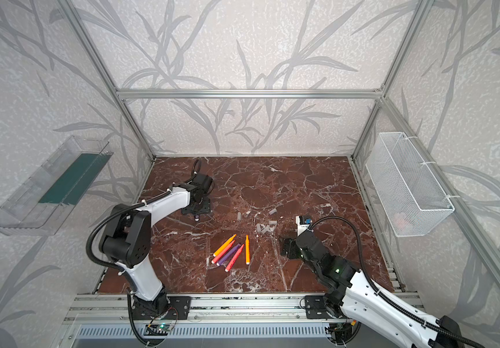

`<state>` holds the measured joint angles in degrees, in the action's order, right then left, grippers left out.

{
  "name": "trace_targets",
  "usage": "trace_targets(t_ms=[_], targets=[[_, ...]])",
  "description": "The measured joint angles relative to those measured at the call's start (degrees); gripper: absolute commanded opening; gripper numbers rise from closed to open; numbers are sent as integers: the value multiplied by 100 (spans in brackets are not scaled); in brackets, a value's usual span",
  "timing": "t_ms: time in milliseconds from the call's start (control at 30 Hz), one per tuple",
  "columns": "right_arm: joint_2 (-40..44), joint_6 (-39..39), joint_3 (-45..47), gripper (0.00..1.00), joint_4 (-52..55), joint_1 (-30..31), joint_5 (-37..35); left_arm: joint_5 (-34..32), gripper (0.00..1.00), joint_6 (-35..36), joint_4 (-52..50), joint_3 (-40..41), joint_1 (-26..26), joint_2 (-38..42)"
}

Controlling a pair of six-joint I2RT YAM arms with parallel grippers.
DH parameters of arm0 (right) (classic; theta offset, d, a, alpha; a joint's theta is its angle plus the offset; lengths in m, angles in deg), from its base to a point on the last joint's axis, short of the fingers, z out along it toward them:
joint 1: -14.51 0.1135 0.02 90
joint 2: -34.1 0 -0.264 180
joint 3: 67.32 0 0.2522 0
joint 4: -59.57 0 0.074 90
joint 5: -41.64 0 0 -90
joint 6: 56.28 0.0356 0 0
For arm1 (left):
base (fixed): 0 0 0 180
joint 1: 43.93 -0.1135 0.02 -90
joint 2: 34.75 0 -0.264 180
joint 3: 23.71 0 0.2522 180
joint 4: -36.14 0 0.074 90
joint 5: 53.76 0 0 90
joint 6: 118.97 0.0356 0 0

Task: Insert pens into pen caps
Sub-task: Place a pen at the middle-left of the table.

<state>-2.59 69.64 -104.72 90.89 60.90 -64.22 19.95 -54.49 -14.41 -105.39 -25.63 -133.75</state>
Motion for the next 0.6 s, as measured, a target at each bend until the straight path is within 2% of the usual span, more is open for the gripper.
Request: trace_targets(t_ms=[67, 100, 167, 200, 267, 367, 467, 600], targets=[[0, -24, -7, 88, -70, 0, 17, 114, 75, 55, 219, 420, 70, 802], [0, -28, -7, 88, -90, 0, 35, 164, 70, 103, 363, 662, 138, 1193], [-37, -46, -9, 88, -144, 0, 50, 256, 69, 251, 831, 1309, 503, 2415], [-83, -55, -31, 88, -157, 0, 50, 302, 71, 326, 1130, 1683, 737, 3038], [-221, -68, -114, 88, -166, -2, 42, 590, 84, 560, 2083, 2643, 1224, 4369], [-518, -66, -295, 88, -234, -17, 26, 1067, 94, 730, 3303, 4079, 1416, 6037], [-752, -55, -363, 88, -450, -26, 61, 1338, 94, 708, 3735, 4874, 1405, 6769], [-1121, -42, -461, 88, -671, -26, 142, 1915, 90, 573, 3860, 5034, 1390, 6977]])
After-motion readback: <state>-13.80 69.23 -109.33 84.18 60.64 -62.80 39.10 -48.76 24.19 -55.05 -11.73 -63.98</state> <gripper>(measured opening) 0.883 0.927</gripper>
